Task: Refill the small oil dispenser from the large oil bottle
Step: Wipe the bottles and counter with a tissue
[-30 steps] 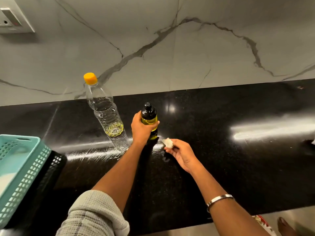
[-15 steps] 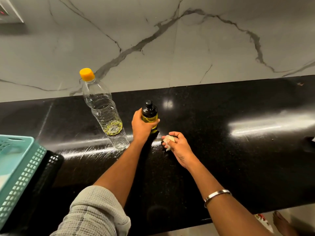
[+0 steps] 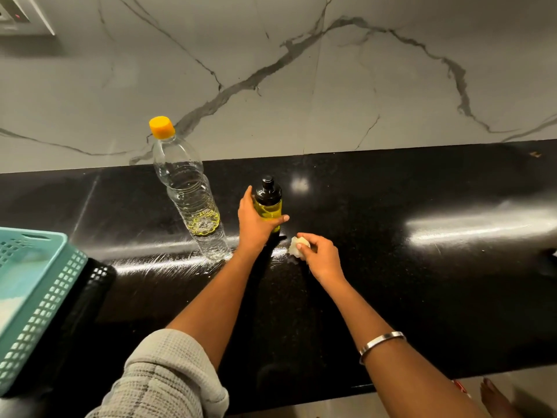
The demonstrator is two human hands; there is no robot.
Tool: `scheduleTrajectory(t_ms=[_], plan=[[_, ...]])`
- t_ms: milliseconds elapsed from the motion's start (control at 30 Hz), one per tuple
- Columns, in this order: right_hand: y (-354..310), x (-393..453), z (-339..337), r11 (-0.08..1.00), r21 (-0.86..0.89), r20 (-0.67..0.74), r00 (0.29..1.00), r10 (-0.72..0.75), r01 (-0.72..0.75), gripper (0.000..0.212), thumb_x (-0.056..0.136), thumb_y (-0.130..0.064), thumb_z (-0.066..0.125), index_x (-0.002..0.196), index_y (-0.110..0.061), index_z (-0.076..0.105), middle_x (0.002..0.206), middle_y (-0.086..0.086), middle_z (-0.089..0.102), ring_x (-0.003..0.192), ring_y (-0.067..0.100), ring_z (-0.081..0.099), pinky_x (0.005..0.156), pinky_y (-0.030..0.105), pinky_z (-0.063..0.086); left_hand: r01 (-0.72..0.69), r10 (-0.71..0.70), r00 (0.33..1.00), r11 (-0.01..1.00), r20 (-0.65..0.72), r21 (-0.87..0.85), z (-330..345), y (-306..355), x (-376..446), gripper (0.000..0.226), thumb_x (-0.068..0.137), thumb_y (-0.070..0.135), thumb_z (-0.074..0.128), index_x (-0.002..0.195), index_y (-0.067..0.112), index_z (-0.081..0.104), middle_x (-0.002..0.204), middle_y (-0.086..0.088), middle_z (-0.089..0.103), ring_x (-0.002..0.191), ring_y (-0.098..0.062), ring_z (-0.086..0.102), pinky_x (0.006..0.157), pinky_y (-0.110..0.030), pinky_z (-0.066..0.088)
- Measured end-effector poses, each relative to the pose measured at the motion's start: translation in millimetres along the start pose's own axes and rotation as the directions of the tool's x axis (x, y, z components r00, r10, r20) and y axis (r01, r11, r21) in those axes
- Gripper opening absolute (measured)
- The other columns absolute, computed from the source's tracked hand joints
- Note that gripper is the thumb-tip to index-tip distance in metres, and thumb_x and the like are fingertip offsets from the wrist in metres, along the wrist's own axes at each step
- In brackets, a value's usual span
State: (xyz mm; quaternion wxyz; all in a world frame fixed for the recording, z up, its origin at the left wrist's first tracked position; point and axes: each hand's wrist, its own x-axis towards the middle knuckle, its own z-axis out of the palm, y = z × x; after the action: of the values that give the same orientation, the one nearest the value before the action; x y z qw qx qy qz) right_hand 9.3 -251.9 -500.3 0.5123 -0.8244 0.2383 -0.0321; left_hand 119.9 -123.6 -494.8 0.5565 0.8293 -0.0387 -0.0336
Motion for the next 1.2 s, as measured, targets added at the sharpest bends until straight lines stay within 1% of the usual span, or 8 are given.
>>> scheduleTrajectory(t_ms=[100, 300, 500, 667, 833, 1067, 1133, 1200], plan=[[-5, -3, 4, 0.953, -0.269, -0.031, 0.988, -0.151, 0.137, 0.032, 0.094, -0.015, 0.058, 0.126, -0.015, 0.062, 0.122, 0.002, 0.054, 0.117, 0.017, 0.049, 0.098, 0.022, 0.037, 0.024, -0.025, 1.0, 0.996, 0.004, 0.085, -7, -11, -15, 0.119, 0.06, 0.043, 0.088, 0.151, 0.016, 0.016, 0.149, -0.005, 0.029, 0.14, -0.024, 0.028, 0.113, -0.046, 0.031], [-4, -17, 16, 0.791, -0.565, 0.004, 0.96, -0.282, 0.235, 0.032, 0.093, -0.015, 0.058, 0.124, -0.019, 0.063, 0.117, 0.002, 0.048, 0.107, 0.022, 0.041, 0.092, 0.033, 0.04, -0.118, 0.142, 0.986, 0.967, -0.092, 0.225, -39, -29, -65, 0.057, 0.089, 0.028, 0.066, 0.138, 0.009, 0.043, 0.132, -0.005, 0.046, 0.125, -0.02, 0.042, 0.106, -0.037, 0.037], [-7, -31, 31, 0.826, -0.465, 0.081, 0.945, -0.318, 0.318, 0.022, 0.094, -0.008, 0.046, 0.11, -0.012, 0.061, 0.104, 0.002, 0.05, 0.097, 0.015, 0.052, 0.082, 0.03, 0.044, -0.146, 0.223, 0.965, 0.898, -0.142, 0.415, -91, -54, -113, 0.026, 0.091, 0.017, 0.059, 0.117, 0.016, 0.058, 0.114, 0.001, 0.054, 0.111, -0.017, 0.047, 0.099, -0.036, 0.039], [-20, -54, 78, 0.737, -0.513, 0.181, 0.894, -0.409, 0.441, 0.022, 0.089, -0.001, 0.047, 0.108, -0.006, 0.059, 0.11, 0.011, 0.051, 0.104, 0.03, 0.051, 0.082, 0.039, 0.046, 0.085, 0.144, 0.923, 0.83, -0.358, 0.552, -154, -78, -149, 0.022, 0.089, 0.013, 0.058, 0.11, 0.015, 0.062, 0.11, -0.002, 0.057, 0.106, -0.022, 0.05, 0.093, -0.037, 0.037], [-49, -94, 139, 0.681, -0.45, 0.363, 0.815, -0.452, 0.578, 0.029, 0.089, -0.01, 0.044, 0.115, -0.004, 0.055, 0.119, 0.009, 0.048, 0.111, 0.027, 0.047, 0.089, 0.039, 0.048, 0.203, 0.091, 0.882, 0.814, -0.463, 0.545, -199, -96, -172, 0.019, 0.089, 0.01, 0.056, 0.107, 0.013, 0.062, 0.11, -0.004, 0.057, 0.106, -0.024, 0.05, 0.095, -0.043, 0.039], [-58, -134, 179, 0.448, -0.332, 0.533, 0.557, -0.637, 0.83, 0.031, 0.094, -0.024, 0.043, 0.113, -0.006, 0.06, 0.109, 0.008, 0.058, 0.103, 0.024, 0.056, 0.094, 0.034, 0.047, 0.167, 0.108, 0.91, 0.789, -0.401, 0.592, -210, -101, -176, 0.024, 0.089, 0.01, 0.056, 0.112, 0.01, 0.062, 0.113, -0.006, 0.059, 0.109, -0.025, 0.053, 0.095, -0.041, 0.039], [-49, -124, 163, 0.409, -0.398, 0.478, 0.566, -0.671, 0.821, 0.03, 0.094, -0.025, 0.042, 0.108, -0.009, 0.061, 0.103, 0.006, 0.059, 0.093, 0.024, 0.057, 0.087, 0.035, 0.048, 0.138, 0.121, 0.922, 0.784, -0.367, 0.605, -206, -101, -175, 0.028, 0.088, 0.01, 0.057, 0.116, 0.01, 0.061, 0.116, -0.005, 0.06, 0.111, -0.025, 0.053, 0.097, -0.041, 0.039], [-37, -105, 140, 0.463, -0.483, 0.391, 0.656, -0.645, 0.743, 0.028, 0.095, -0.026, 0.04, 0.105, -0.011, 0.061, 0.101, 0.005, 0.058, 0.087, 0.023, 0.055, 0.08, 0.035, 0.05, 0.131, 0.115, 0.927, 0.793, -0.358, 0.595, -201, -100, -174, 0.03, 0.089, 0.011, 0.057, 0.119, 0.011, 0.06, 0.119, -0.004, 0.059, 0.114, -0.024, 0.051, 0.1, -0.041, 0.037]])
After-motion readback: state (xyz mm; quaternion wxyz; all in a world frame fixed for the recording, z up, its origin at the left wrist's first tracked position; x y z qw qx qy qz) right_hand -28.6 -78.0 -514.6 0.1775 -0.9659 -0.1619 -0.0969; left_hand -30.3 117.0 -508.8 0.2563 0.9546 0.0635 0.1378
